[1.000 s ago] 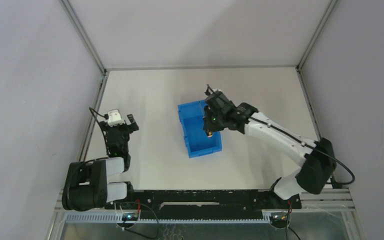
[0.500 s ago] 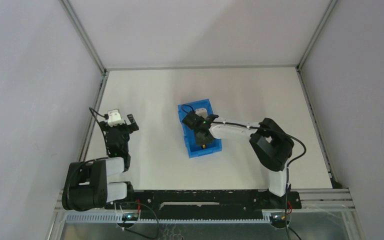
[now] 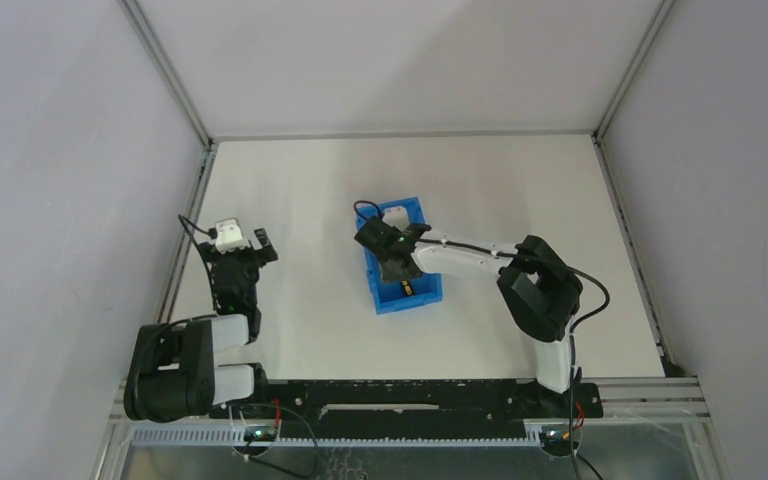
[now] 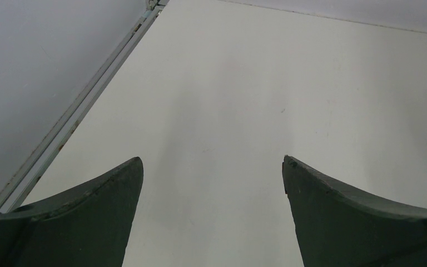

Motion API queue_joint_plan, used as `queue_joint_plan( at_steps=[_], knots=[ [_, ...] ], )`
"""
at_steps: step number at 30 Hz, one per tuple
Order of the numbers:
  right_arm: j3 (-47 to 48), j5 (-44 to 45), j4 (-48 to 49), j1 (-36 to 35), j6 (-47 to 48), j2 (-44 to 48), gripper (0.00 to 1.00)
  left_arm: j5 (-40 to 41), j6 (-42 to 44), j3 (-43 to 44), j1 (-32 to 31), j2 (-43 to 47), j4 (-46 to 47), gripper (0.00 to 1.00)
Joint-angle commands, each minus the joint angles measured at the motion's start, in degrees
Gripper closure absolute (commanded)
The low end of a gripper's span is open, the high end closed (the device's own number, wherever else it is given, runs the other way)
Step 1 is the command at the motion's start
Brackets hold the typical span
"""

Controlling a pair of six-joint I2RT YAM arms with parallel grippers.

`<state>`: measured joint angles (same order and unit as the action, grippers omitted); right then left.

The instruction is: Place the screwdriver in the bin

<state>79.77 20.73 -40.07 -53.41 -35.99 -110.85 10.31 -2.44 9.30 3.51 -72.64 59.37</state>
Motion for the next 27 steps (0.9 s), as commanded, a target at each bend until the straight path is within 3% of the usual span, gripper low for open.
queue_joint_plan(
  at_steps=[1,4,8,11,20,27],
  knots=[
    [5.7,4.9,-2.4,-1.1,2.2,7.8,0.45,0.2,1.1,1.6,-0.3,0.4,1.6,0.00],
    [6.6,8.7,-2.8,-1.3,3.4,13.7,0.38,0.2,1.1,1.6,-0.3,0.4,1.6,0.00],
    [3.6,15.7,-3.2,-0.5,4.7,22.8,0.13,0.1,1.1,1.5,-0.3,0.4,1.6,0.00],
    [-1.3,17.3,-3.6,3.1,5.8,28.5,0.02,0.2,1.1,1.5,-0.3,0.4,1.6,0.00],
    [-15.7,13.4,0.2,20.4,13.5,50.5,0.00,0.2,1.1,1.6,-0.3,0.4,1.6,0.00],
    [-22.1,5.5,1.3,32.2,15.1,60.5,0.00,0.2,1.1,1.6,-0.3,0.4,1.6,0.00]
  ],
)
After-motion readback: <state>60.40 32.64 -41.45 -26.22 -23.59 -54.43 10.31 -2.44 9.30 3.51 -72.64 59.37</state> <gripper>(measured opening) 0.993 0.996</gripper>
